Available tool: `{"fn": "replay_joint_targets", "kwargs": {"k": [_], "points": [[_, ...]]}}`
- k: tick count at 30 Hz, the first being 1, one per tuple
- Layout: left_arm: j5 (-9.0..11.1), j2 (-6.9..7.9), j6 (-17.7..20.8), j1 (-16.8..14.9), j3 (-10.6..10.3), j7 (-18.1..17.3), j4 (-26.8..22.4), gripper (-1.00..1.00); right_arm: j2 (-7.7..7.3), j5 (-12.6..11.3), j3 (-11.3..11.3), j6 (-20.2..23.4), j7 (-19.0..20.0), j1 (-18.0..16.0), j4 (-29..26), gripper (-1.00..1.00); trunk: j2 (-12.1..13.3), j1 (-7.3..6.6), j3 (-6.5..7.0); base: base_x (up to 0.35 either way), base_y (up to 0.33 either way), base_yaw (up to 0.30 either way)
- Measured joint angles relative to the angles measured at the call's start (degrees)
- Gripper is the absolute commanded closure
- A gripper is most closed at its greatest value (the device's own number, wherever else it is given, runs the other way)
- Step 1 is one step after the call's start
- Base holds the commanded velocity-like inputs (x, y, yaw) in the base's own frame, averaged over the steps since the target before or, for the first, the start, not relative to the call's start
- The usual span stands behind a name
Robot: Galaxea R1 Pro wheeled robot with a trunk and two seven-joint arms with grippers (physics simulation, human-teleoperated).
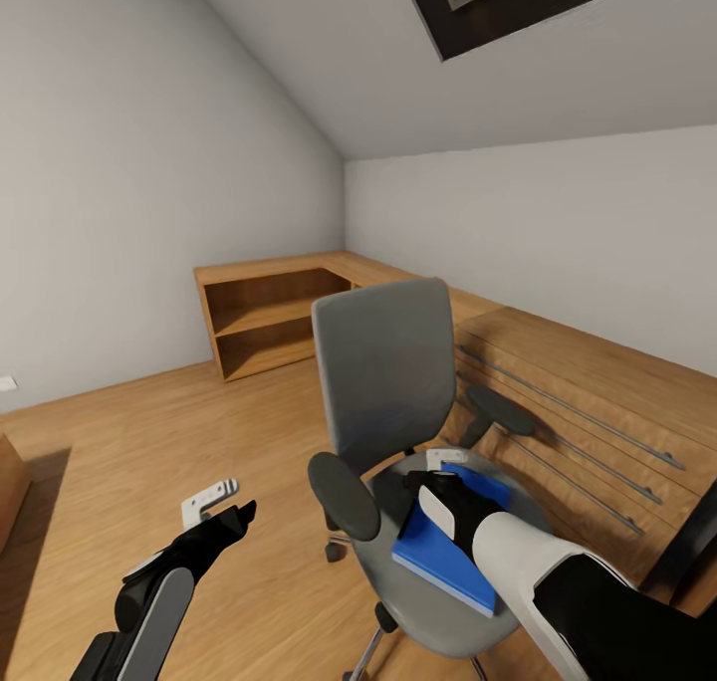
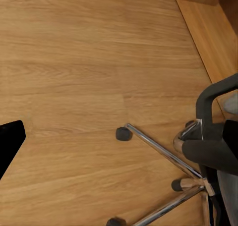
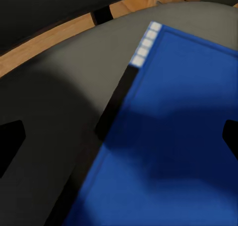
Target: In the bedroom, organize the workspace by keeping the computer under the desk, ensuring the monitor is on the desk, placing the keyboard on the desk next to the monitor, placing the mouse on the desk next to the keyboard, moving the folder from the swivel chair onto the desk next to the mouse, stacking the notebook on top of the folder with the pen on top of the notebook, and positioning the swivel chair next to the desk.
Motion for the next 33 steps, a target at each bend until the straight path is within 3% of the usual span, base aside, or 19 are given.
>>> {"fn": "replay_joint_targets", "kwargs": {"k": [3, 16, 24, 33], "points": [[-0.01, -0.06, -0.07, 0.0, -0.16, 0.03, -0.06, -1.0, -0.04, 0.03, 0.0, 0.0, 0.0, 0.0, -0.01, -1.0, 0.0, 0.0, 0.0, 0.0, 0.004, 0.0], [-0.06, -0.16, -0.23, 0.0, -0.43, 0.26, -0.12, -1.0, -0.18, 0.08, -0.01, 0.0, -0.03, 0.0, 0.03, -1.0, -5.2, 2.85, -2.33, 0.0, 0.0, 0.0], [-0.07, -0.17, -0.2, 0.0, -0.48, 0.26, -0.12, -1.0, -0.18, 0.09, 0.0, 0.0, -0.01, 0.0, 0.05, -1.0, -5.21, 2.86, -2.33, 0.0, 0.0, 0.0], [-0.07, -0.17, -0.2, 0.0, -0.51, 0.22, -0.2, -1.0, -0.09, 1.28, 1.04, 0.36, -0.1, -0.05, -0.4, -1.0, -8.04, 4.38, -3.57, 0.0, 0.0, 0.0]]}}
